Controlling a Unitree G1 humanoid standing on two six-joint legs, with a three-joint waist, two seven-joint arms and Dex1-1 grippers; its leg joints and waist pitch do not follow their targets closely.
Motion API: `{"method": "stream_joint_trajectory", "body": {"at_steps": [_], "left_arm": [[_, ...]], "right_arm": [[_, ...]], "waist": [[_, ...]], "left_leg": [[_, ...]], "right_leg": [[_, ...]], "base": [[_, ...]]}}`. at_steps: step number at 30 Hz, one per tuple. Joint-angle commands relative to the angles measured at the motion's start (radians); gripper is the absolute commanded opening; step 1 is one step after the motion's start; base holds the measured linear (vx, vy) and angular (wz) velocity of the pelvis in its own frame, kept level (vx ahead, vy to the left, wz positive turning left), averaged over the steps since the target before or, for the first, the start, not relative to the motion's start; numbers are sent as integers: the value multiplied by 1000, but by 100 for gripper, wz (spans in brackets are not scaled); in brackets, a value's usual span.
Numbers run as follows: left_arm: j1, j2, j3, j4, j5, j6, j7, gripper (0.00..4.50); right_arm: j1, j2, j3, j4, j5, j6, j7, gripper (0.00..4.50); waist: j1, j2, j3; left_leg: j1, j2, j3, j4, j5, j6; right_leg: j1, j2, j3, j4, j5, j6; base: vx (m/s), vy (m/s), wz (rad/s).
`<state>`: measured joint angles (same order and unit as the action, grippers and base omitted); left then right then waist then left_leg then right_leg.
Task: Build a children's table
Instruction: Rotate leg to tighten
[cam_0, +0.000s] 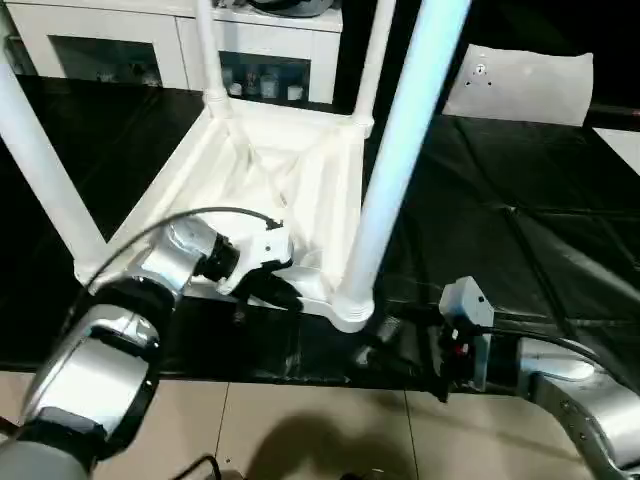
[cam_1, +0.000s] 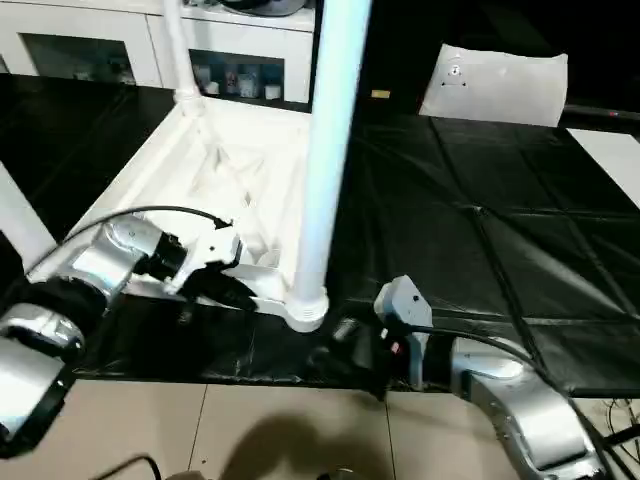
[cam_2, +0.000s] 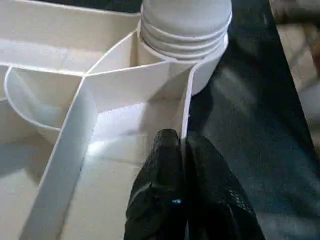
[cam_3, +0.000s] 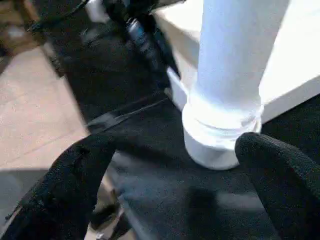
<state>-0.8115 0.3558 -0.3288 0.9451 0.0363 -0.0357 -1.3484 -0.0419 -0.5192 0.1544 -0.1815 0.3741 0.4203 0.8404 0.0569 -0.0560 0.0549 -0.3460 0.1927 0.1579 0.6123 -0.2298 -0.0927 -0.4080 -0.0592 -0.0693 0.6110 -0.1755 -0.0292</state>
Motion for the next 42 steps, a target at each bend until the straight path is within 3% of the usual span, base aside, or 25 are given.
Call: {"method": "stream_joint_trajectory", "body": {"at_steps": [1,5,6,7,11,13,19,22,25,35,37,42], "left_arm": [[24,-10,59,-36,-63,53,74,5],[129,-11,49,-176,-47,111,121,5],[155,-9,44,-214,-41,111,114,5],[176,-4,35,-243,-34,95,99,5],[223,44,-15,-341,2,70,48,5],[224,69,-40,-355,20,61,15,5],[211,84,-44,-371,2,41,-44,5],[185,87,-53,-352,1,-7,-84,0],[166,86,-57,-330,-2,-30,-108,0],[130,95,-76,-283,3,-94,-183,0],[117,97,-72,-257,9,-114,-188,0],[110,102,-72,-240,16,-132,-187,0]], "right_arm": [[-21,-1,-43,6,-13,-11,-26,450],[-56,15,-67,-41,8,39,-62,450],[-64,16,-65,-55,11,51,-66,450],[-72,17,-60,-63,9,57,-70,450],[-99,18,-56,-73,14,72,-85,450],[-111,13,-56,-71,19,80,-78,450],[-148,4,-34,-51,45,81,0,450],[-202,8,2,18,56,55,92,413],[-232,0,23,61,65,49,164,396],[-353,1,91,294,-2,-56,321,299],[-383,7,122,374,-36,-113,368,286],[-395,15,147,420,-60,-152,401,242]], "waist": [[7,3,-63],[-3,-3,-60],[-6,-13,-60],[-6,-5,-59],[-9,-8,-59],[-11,1,-59],[-6,3,-63],[-9,-2,-65],[-3,0,-66],[11,1,-69],[11,1,-63],[14,1,-60]], "left_leg": [[-9,39,-4,-74,-67,47],[-10,37,-3,-76,-74,53],[-9,34,-1,-75,-80,59],[-6,34,-1,-76,-77,60],[-2,39,-1,-80,-90,56],[1,37,1,-81,-84,56],[1,37,2,-80,-71,54],[1,37,3,-78,-59,63],[4,38,5,-76,-47,69],[6,38,7,-73,-19,67],[4,38,7,-76,-33,66],[5,40,7,-77,-46,63]], "right_leg": [[75,-88,55,-65,-154,-230],[74,-86,55,-71,-232,-189],[72,-83,54,-75,-272,-169],[69,-83,55,-78,-294,-157],[63,-83,56,-79,-322,-140],[59,-80,59,-77,-291,-149],[65,-81,60,-69,-221,-170],[65,-82,59,-65,-193,-189],[65,-83,60,-63,-169,-202],[67,-84,58,-52,-108,-234],[66,-84,58,-55,-123,-236],[65,-84,58,-57,-143,-231]], "base": [[0,0,0],[0,0,0],[0,0,0],[0,0,0],[0,0,0],[0,0,0],[0,0,0],[0,0,0],[0,0,0],[0,0,0],[0,0,0],[0,0,0]]}}
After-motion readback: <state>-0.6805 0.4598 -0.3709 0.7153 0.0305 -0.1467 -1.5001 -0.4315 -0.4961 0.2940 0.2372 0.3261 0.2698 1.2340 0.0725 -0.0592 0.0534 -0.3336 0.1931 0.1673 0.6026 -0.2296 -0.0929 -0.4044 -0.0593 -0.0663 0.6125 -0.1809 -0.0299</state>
